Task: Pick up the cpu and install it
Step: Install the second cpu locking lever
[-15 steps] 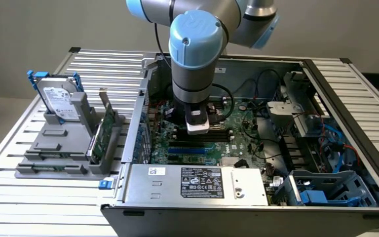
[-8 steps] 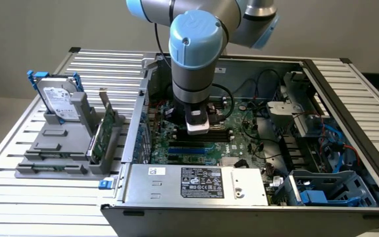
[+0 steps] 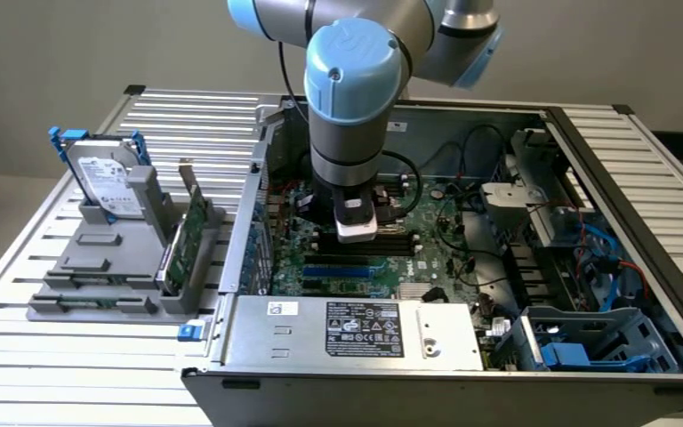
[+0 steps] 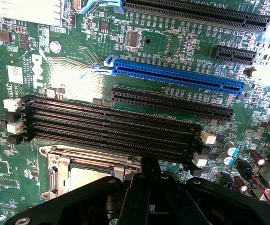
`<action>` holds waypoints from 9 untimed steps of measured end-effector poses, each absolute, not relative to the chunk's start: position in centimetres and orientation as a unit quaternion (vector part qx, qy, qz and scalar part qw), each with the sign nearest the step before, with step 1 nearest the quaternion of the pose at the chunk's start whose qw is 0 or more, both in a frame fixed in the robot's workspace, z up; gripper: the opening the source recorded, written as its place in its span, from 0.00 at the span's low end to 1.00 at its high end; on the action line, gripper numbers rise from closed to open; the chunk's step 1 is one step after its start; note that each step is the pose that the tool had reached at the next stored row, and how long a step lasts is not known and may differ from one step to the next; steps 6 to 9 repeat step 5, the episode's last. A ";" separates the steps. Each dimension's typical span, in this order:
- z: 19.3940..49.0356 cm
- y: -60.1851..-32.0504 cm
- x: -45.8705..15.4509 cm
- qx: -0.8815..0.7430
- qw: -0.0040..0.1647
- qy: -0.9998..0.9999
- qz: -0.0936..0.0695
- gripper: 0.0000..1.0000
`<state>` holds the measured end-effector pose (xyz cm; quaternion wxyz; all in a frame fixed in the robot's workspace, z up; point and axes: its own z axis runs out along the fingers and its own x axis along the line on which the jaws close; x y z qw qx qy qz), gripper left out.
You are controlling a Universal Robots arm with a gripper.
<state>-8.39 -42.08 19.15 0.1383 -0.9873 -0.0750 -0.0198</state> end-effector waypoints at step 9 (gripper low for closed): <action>19.1 -42.1 -8.4 -0.987 0.138 -0.075 -0.020 0.11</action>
